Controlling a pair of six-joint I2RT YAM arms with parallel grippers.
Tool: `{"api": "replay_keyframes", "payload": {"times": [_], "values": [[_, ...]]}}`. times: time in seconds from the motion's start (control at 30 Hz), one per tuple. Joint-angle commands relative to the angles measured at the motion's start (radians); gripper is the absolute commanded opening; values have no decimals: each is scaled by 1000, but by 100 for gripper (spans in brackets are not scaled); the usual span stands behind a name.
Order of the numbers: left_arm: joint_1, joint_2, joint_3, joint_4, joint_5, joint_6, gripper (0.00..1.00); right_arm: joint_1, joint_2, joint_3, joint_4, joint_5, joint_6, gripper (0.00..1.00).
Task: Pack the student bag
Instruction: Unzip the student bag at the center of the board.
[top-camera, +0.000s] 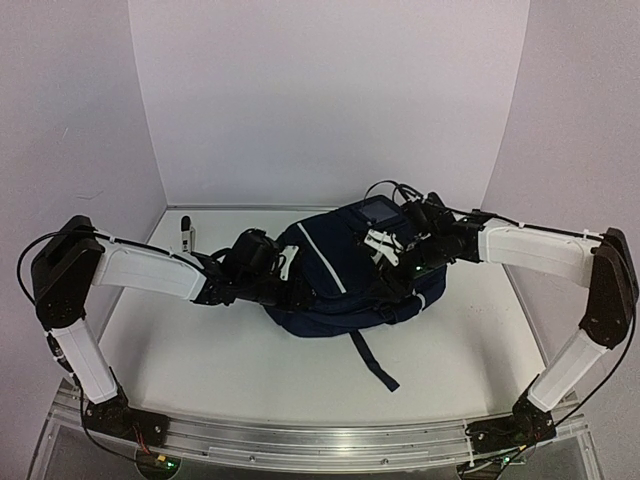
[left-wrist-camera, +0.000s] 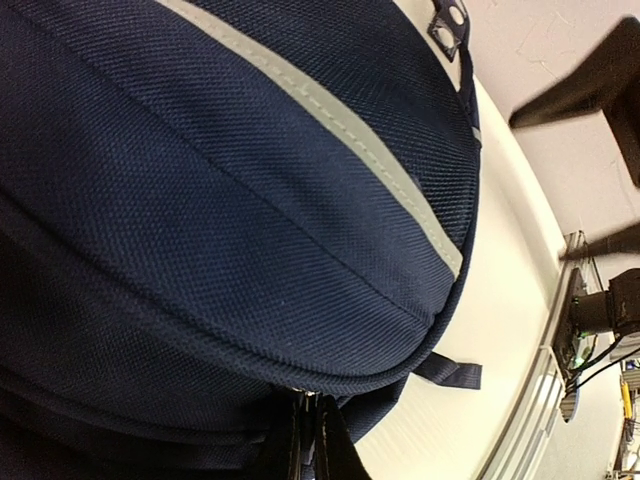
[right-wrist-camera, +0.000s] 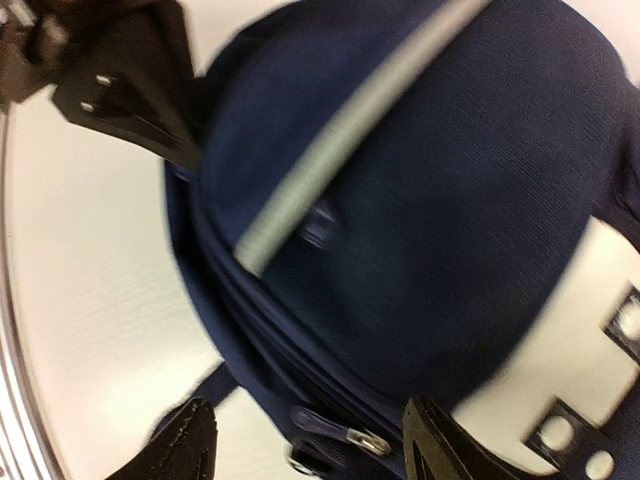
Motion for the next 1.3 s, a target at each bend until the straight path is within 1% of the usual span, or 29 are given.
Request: {"api": "replay_keyframes", "payload": {"times": [0.0, 0.13, 0.27, 0.5, 0.6, 0.63, 0.73, 0.77, 0.8, 0.93, 1.03, 1.13, 1.27], "values": [[-2, -3, 40, 77, 77, -25, 0, 87, 17, 35, 91, 39, 59, 63], [-1, -20, 29, 88, 84, -37, 0, 139, 65, 52, 164, 89, 74, 62], [-1, -23, 27, 84, 91, -42, 0, 178, 93, 26, 255, 165, 39, 57], [-1, -34, 14, 96, 101, -58, 0, 215, 156, 6, 330, 298, -91, 54], [-1, -38, 14, 94, 97, -61, 0, 219, 178, -3, 336, 337, -127, 48], [0, -37, 16, 87, 93, -60, 0, 220, 180, -9, 342, 350, -132, 43], [-1, -39, 29, 35, 61, -46, 0, 220, 167, -27, 347, 392, -135, 15], [-1, -41, 36, 10, 41, -36, 0, 220, 154, -35, 347, 404, -135, 6], [-1, -45, 45, -19, 9, -25, 0, 220, 138, -47, 347, 417, -134, 0], [7, -55, 81, -182, -141, 21, 0, 214, 47, -114, 344, 454, -146, 0], [25, -66, 95, -245, -215, 40, 0, 193, -28, -178, 331, 442, -155, 0], [49, -78, 102, -265, -245, 54, 0, 167, -83, -225, 301, 416, -158, 0], [64, -58, 134, -282, -252, 85, 0, 101, -143, -282, 263, 383, -169, 0]]}}
